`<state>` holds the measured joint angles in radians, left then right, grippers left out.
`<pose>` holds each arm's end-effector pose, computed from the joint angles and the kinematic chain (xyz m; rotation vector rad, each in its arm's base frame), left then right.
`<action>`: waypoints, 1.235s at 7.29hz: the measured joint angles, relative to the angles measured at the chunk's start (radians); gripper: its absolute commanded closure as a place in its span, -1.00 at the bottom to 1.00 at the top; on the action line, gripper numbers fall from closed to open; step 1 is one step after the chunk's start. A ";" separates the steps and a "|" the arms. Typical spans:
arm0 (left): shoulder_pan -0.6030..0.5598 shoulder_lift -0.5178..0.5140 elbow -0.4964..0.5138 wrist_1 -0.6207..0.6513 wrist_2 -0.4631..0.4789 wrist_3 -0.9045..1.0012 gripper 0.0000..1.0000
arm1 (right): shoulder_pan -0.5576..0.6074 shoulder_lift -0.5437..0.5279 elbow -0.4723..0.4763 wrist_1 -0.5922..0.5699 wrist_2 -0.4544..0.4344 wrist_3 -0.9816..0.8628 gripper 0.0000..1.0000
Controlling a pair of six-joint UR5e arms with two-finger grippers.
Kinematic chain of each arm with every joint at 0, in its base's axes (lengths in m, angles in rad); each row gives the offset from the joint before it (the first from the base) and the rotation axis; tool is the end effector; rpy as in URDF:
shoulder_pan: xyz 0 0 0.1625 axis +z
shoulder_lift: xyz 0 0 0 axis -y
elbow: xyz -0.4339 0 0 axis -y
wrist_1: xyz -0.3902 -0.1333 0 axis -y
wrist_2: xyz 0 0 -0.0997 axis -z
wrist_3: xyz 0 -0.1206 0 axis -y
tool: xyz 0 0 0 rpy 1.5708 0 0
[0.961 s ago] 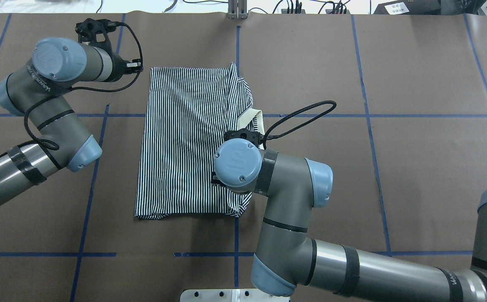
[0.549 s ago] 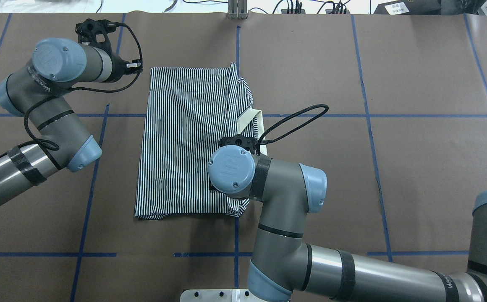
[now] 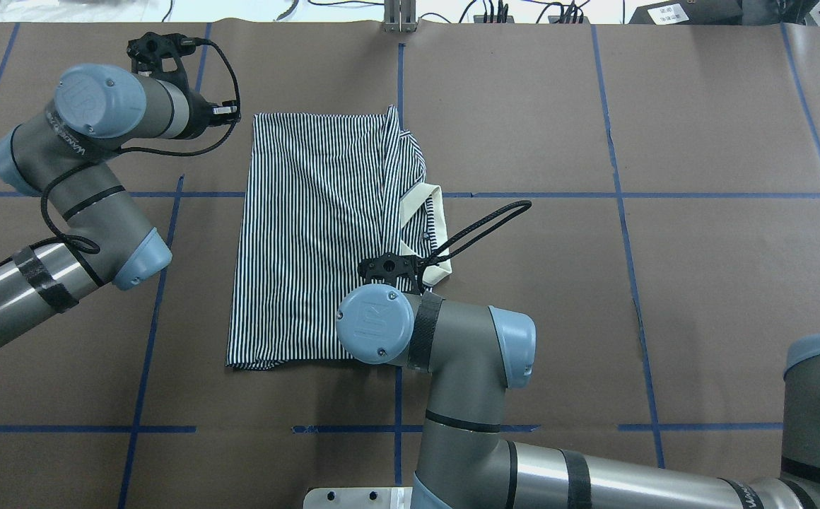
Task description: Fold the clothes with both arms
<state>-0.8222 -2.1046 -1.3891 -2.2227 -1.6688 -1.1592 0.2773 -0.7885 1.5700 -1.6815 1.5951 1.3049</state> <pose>0.4159 -0.6262 0.3818 0.5097 0.8743 -0.3260 -0.6721 -0.3268 0.2279 0.1574 -0.6524 0.0028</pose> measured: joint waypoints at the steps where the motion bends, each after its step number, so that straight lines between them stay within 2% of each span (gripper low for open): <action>1: 0.000 -0.001 -0.001 0.000 0.000 0.000 0.14 | 0.001 -0.014 0.006 -0.003 -0.002 -0.016 -1.00; 6: 0.000 -0.002 -0.009 -0.001 -0.001 -0.002 0.14 | 0.074 -0.189 0.164 -0.018 -0.001 -0.180 -1.00; 8: -0.001 0.000 -0.029 0.000 -0.001 -0.014 0.14 | 0.118 -0.130 0.137 -0.018 0.001 -0.199 -1.00; 9: -0.001 0.007 -0.041 0.000 -0.003 -0.018 0.14 | 0.133 -0.047 0.056 -0.014 0.001 -0.199 -1.00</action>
<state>-0.8235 -2.0977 -1.4299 -2.2228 -1.6721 -1.1774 0.4101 -0.8357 1.6264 -1.6958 1.5961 1.1060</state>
